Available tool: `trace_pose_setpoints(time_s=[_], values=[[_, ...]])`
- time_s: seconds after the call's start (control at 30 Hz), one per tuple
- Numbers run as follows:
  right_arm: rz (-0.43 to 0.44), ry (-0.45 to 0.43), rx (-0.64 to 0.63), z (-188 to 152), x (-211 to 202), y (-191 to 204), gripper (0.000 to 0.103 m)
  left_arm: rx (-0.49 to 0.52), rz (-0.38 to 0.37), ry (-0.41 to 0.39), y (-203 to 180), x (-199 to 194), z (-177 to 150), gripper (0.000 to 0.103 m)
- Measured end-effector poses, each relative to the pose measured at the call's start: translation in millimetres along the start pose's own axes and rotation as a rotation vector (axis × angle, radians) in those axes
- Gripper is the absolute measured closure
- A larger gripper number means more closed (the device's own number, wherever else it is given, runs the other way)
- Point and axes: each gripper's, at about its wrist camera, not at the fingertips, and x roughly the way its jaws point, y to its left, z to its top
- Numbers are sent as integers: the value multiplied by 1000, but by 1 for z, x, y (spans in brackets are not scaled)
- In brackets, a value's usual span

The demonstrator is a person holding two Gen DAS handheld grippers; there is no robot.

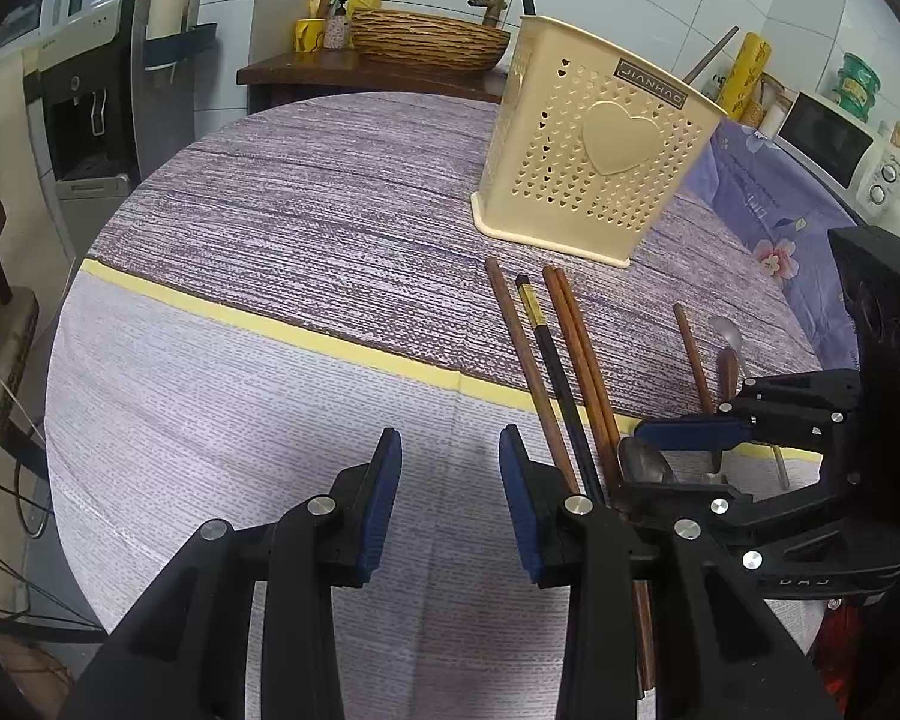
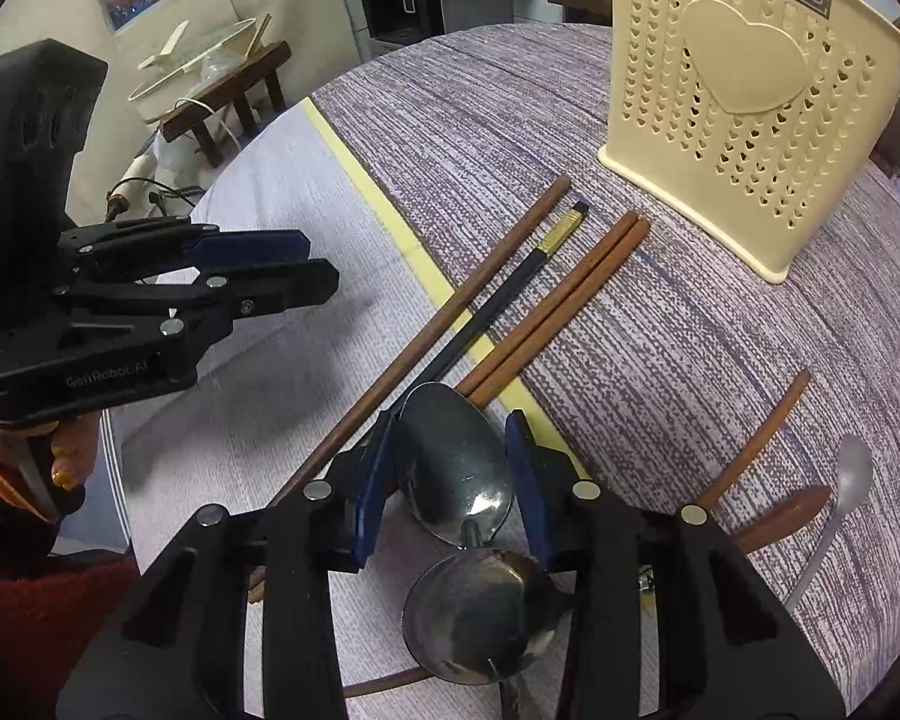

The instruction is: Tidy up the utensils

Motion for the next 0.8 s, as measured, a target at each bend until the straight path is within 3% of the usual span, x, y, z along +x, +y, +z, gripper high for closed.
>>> trace_pose_setpoints(time_s=[0.1, 0.23, 0.33, 0.47, 0.6, 0.8], values=[[-15, -32, 104, 6, -3, -15, 66, 2, 1, 1, 0, 0, -1, 68], [-39, -91, 379, 12, -8, -59, 67, -1, 2, 5, 1, 1, -1, 68], [-10, -116, 560, 15, -8, -86, 68, 4, 0, 11, -1, 4, -1, 68], [-75, -168, 712, 19, -10, -108, 69, 10, -6, 20, -3, 7, -1, 68], [-107, -165, 731, 23, -7, -112, 69, 25, -9, 24, -9, 9, -1, 68], [-127, -204, 645, 24, -22, -93, 52, 51, -4, 21, -16, 10, 0, 68]])
